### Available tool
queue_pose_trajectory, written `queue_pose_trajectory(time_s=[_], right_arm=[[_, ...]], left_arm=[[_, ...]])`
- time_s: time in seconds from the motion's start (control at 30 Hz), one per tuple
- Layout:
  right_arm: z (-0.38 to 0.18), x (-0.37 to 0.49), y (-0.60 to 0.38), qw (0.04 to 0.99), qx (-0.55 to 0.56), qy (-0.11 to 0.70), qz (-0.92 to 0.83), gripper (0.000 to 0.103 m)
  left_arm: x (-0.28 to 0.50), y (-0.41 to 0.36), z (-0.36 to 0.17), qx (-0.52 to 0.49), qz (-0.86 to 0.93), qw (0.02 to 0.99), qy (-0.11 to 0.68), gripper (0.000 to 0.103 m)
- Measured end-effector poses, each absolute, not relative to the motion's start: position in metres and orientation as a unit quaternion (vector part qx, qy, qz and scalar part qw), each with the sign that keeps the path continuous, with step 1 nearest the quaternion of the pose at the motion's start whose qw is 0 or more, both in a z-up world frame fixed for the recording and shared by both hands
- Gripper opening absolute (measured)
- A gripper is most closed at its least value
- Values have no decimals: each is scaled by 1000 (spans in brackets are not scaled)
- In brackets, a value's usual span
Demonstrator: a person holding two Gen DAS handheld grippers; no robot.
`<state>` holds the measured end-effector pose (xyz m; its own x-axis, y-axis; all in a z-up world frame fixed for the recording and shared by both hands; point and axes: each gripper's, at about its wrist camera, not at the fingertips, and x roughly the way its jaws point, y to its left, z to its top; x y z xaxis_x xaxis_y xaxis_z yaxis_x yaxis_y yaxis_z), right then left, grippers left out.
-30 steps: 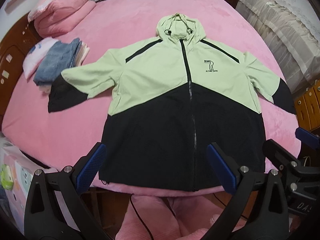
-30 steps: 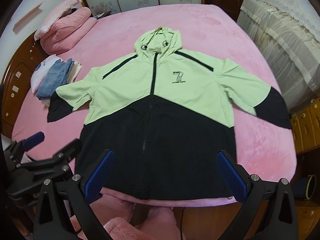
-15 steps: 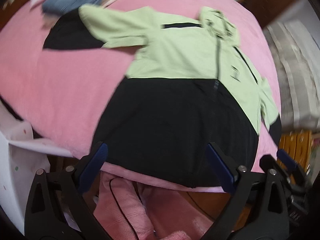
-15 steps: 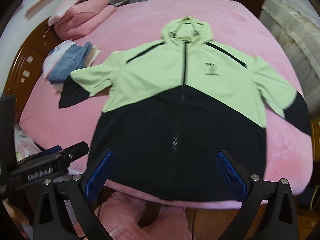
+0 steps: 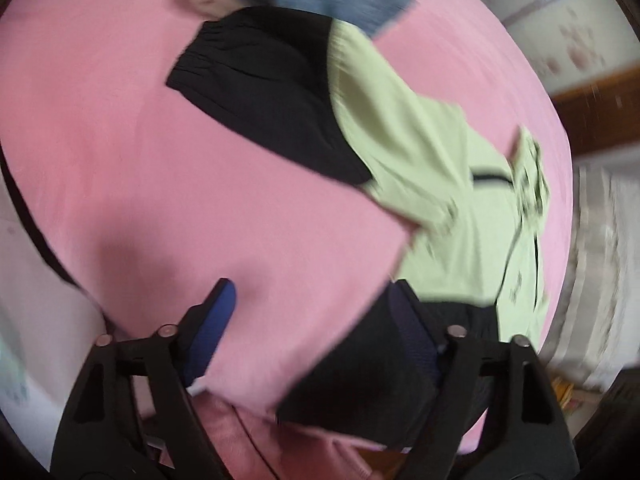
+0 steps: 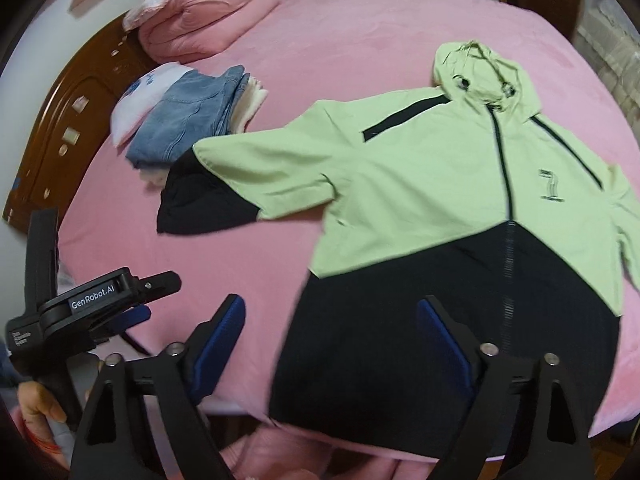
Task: Fold large clothes
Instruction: 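Grasp the black sleeve cuff nearest the left tool with the left tool, then lift the sleeve with the left tool and carry it across the jacket body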
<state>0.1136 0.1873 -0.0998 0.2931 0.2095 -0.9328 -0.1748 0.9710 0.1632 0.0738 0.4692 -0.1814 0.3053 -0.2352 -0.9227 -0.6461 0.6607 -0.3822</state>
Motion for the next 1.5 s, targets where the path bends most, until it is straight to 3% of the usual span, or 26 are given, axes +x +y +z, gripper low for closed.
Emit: queue_pose_trajectory(time_s=[0.13, 0.23, 0.3, 0.53, 0.77, 0.87, 1.07, 1.5], right_arm=[[-131, 156, 232, 794, 42, 601, 86, 80], [-158, 179, 255, 789, 58, 607, 72, 80], [-178, 190, 259, 785, 63, 613, 62, 80], [-231, 225, 268, 791, 70, 607, 23, 80], [-277, 254, 242, 791, 106, 603, -17, 80], [-290, 261, 230, 788, 119, 604, -23, 80], [-302, 277, 207, 791, 137, 596, -8, 80], [-284, 333, 119, 798, 151, 582, 45, 80]], left_arm=[[88, 538, -224, -480, 189, 679, 523, 63], [97, 583, -261, -544, 216, 660, 471, 43], [105, 609, -285, -568, 242, 654, 437, 40], [132, 660, -331, -579, 283, 670, 369, 34], [152, 682, -346, -579, 276, 699, 315, 5], [170, 688, -342, -564, 296, 702, 319, 4], [202, 676, -303, -511, 329, 739, 291, 1], [240, 483, -124, -348, 182, 895, 211, 0]])
